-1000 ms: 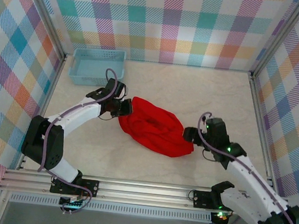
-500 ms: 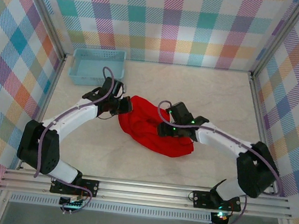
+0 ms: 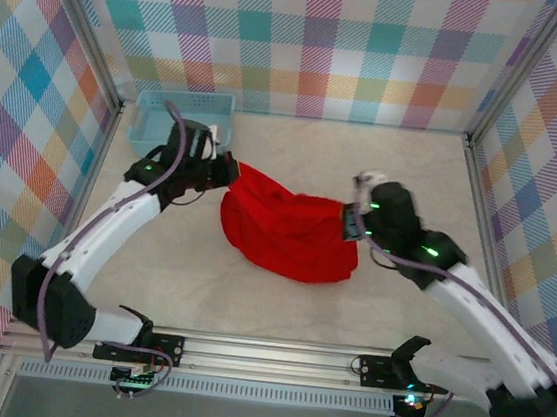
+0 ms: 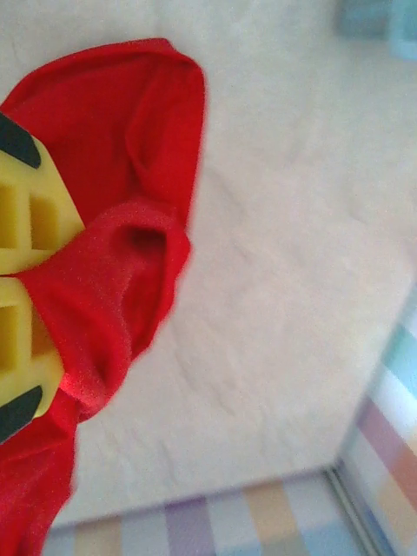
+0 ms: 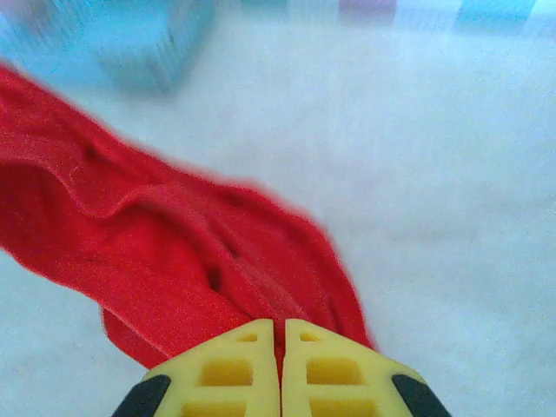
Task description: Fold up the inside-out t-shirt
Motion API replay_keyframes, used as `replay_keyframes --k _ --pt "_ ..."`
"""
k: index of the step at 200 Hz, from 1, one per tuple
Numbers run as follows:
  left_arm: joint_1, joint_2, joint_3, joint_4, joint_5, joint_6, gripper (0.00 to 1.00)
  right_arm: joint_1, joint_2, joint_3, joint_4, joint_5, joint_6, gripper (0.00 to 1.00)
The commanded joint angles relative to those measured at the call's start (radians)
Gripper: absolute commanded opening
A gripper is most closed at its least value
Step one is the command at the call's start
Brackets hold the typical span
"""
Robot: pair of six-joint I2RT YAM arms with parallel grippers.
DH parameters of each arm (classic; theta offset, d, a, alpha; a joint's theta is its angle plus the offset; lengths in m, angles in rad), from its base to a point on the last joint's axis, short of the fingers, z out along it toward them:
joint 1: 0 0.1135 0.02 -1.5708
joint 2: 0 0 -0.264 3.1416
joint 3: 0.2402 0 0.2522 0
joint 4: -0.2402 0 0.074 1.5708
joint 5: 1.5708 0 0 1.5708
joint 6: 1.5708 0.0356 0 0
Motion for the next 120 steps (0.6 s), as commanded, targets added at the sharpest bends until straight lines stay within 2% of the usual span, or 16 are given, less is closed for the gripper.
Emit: replay_keyframes --k 1,19,45,61,67,97,120 --pt "0.007 -0.085 0.008 0.066 0.06 -0.045 0.0 -0.033 -0.105 0.031 -0.064 0.021 -0.034 0.0" --pt "-0.013 -0.071 -0.034 0.091 0.117 -0.055 0.0 -0.037 -0.13 0.005 -0.062 -0.013 -0.031 0.0" --pt "-0.05 0.031 -0.071 -0.004 0.078 -0.003 0.05 -0.053 -0.104 -0.072 -0.034 -0.033 -0.001 0.0" --pt "-0.066 0.115 -0.083 -0.077 0.033 0.033 0.09 -0.094 -0.052 -0.11 -0.004 -0.092 0.014 0.0" --pt "-0.071 0.135 -0.097 -0.084 0.023 0.043 0.13 -0.109 -0.034 -0.122 0.008 -0.117 0.019 0.0" --pt "-0.105 0.141 -0.134 -0.105 -0.046 0.124 0.47 -0.148 0.034 -0.14 0.043 -0.199 0.015 0.0" --pt "-0.202 0.075 -0.112 -0.105 -0.114 0.235 0.7 -0.148 0.043 -0.128 0.058 -0.267 -0.004 0.0"
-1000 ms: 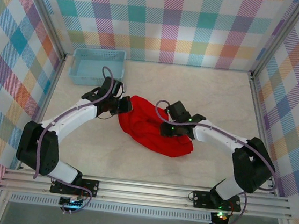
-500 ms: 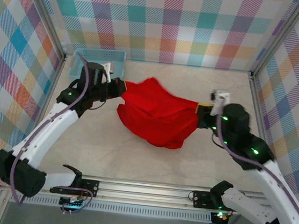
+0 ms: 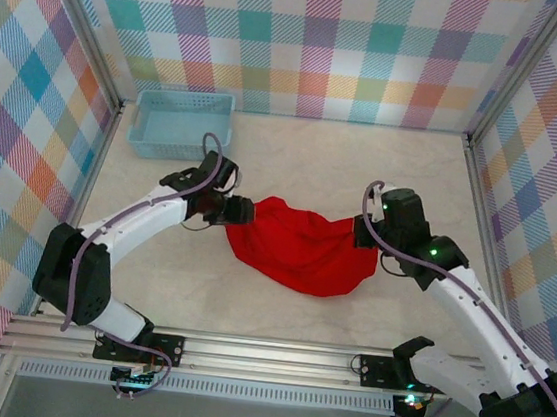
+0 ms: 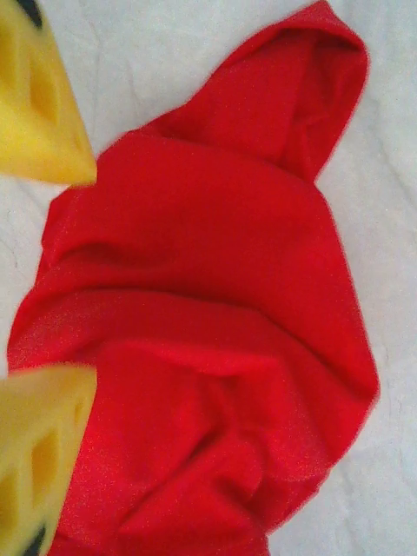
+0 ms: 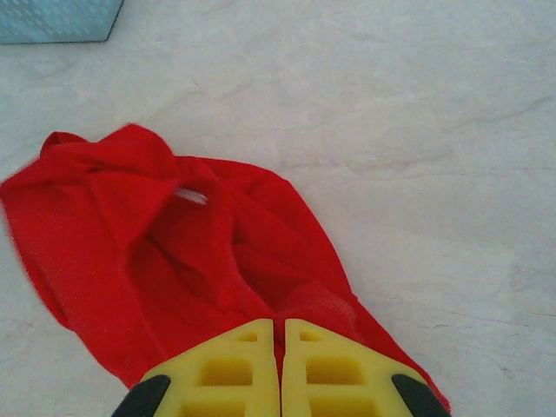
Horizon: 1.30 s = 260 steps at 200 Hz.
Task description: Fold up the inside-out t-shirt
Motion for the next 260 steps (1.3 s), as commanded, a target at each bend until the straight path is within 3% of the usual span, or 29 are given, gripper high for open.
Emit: replay_keyframes --k 1,53,82,145,167,199,217,228,239,260 --pt "-0.09 -0.105 0.039 -0.008 -0.084 0.138 0.71 -0.002 -0.016 0.026 0.058 -0.11 -0.01 0.0" --pt "-0.356 -0.123 0.076 0.148 -0.093 0.36 0.87 -0.002 -0.077 0.015 0.088 -0.256 -0.046 0.0" --pt "-0.374 -0.065 0.097 0.223 -0.05 0.452 0.91 -0.002 -0.114 0.021 0.068 -0.287 -0.056 0.0" --pt "-0.38 0.126 0.207 0.237 -0.077 0.549 0.9 -0.002 -0.149 0.028 0.05 -0.306 -0.043 0.0" --pt "-0.379 0.174 0.226 0.227 -0.088 0.552 0.79 -0.003 -0.149 0.04 0.035 -0.249 -0.034 0.0" --pt "-0.38 0.171 0.231 0.221 -0.114 0.542 0.51 -0.018 -0.133 0.073 -0.013 -0.111 -0.035 0.0" --pt "-0.379 0.15 0.239 0.221 -0.159 0.532 0.18 -0.044 -0.116 0.099 -0.015 -0.107 -0.039 0.0" --pt "-0.38 0.134 0.253 0.213 -0.175 0.526 0.07 -0.059 -0.101 0.123 -0.015 -0.108 -0.038 0.0" --pt "-0.379 0.114 0.275 0.202 -0.192 0.51 0.0 -0.074 -0.081 0.151 -0.012 -0.101 -0.036 0.0" --pt "-0.379 0.068 0.336 0.152 -0.205 0.475 0.0 -0.112 -0.022 0.226 -0.026 -0.073 -0.03 0.0"
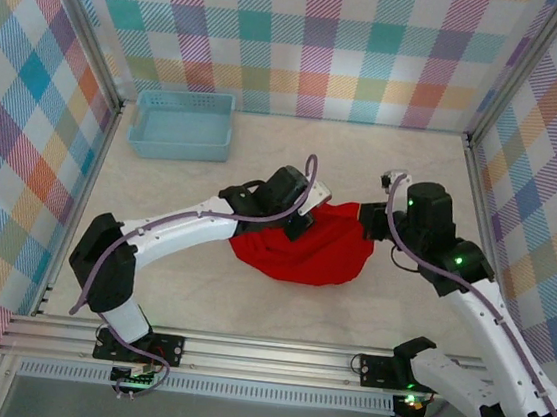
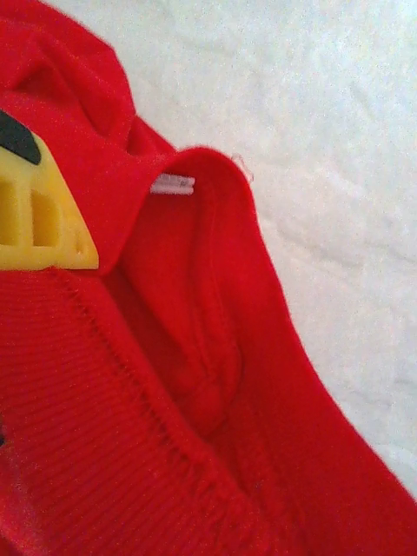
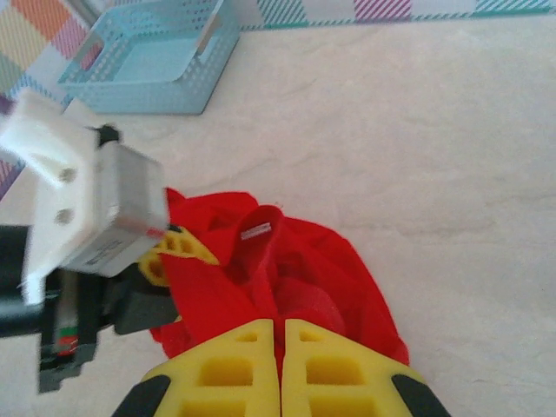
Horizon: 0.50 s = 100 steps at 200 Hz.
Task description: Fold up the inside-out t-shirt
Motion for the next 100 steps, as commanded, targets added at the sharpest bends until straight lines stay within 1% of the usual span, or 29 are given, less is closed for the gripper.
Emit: replay_keyframes --k 1,24,55,80,100 --pt "-0.005 -0.101 0.089 -0.046 -0.048 -0.046 0.0 -0.041 0.047 0.101 -0.003 0.049 -0.002 0.0" --pt "-0.007 -0.174 0.134 -0.073 -0.026 -0.092 0.0 -0.083 0.142 0.221 -0.023 0.043 -0.003 0.0" --pt "-0.006 -0.231 0.244 -0.154 -0.015 -0.146 0.0 -0.101 0.302 0.427 -0.061 0.067 -0.023 0.0" --pt "-0.006 -0.249 0.305 -0.192 0.006 -0.177 0.0 -0.102 0.44 0.59 -0.078 -0.017 -0.041 0.03" --pt "-0.002 -0.258 0.304 -0.187 -0.038 -0.205 0.0 -0.099 0.545 0.684 -0.103 -0.101 -0.031 0.09"
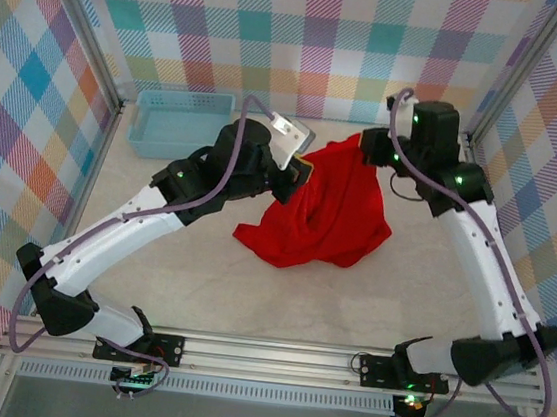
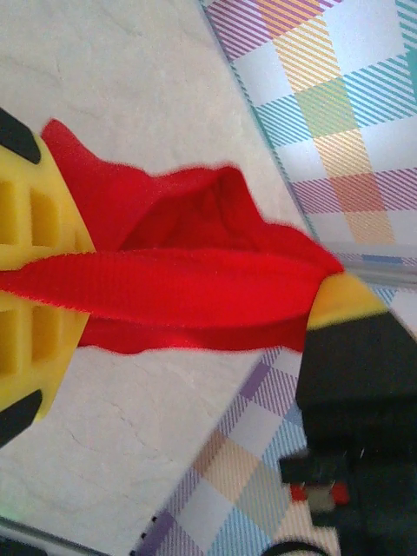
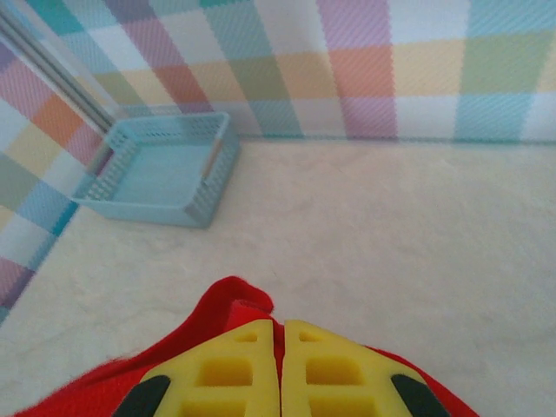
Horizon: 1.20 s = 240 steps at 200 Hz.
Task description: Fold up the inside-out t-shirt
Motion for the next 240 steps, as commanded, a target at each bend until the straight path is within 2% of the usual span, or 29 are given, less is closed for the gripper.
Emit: replay_keyframes --k 1,13,36,46,56,77,106,140,156,185,240 --pt "-0.001 -0.035 0.021 -0.057 -0.033 -0.06 0.0 -0.015 0.105 0.095 -0.044 -0.052 -0.01 0.09" --pt "0.013 -0.035 0.008 -0.054 -0.056 -0.091 0.0 -0.011 0.14 0.102 -0.047 -0.085 0.004 0.18" --pt "0.059 -0.031 -0.057 -0.042 -0.065 -0.166 0.0 0.005 0.14 0.013 -0.028 -0.079 0.028 0.46" --pt "0.08 -0.029 -0.105 -0.032 -0.068 -0.2 0.0 0.02 0.117 -0.057 -0.009 -0.07 0.041 0.54" --pt "0.102 -0.023 -0.145 -0.025 -0.065 -0.224 0.0 0.044 0.083 -0.138 0.013 -0.057 0.049 0.57" --pt "0.154 0.005 -0.212 -0.005 -0.034 -0.259 0.0 0.109 -0.013 -0.319 0.085 -0.033 0.084 0.55" --pt "0.227 0.045 -0.229 0.027 0.032 -0.283 0.0 0.215 -0.15 -0.578 0.247 -0.079 0.157 0.51" --pt "0.243 0.058 -0.217 0.048 0.066 -0.268 0.0 0.29 -0.134 -0.732 0.37 -0.106 0.263 0.47" --pt "0.243 0.05 -0.238 0.068 0.089 -0.272 0.0 0.306 -0.092 -0.76 0.407 -0.124 0.269 0.46" --pt "0.243 0.032 -0.264 0.082 0.12 -0.276 0.0 0.309 -0.001 -0.748 0.434 -0.067 0.257 0.43" --pt "0.243 0.0 -0.255 0.045 0.11 -0.281 0.0 0.333 0.144 -0.729 0.464 -0.035 0.271 0.38"
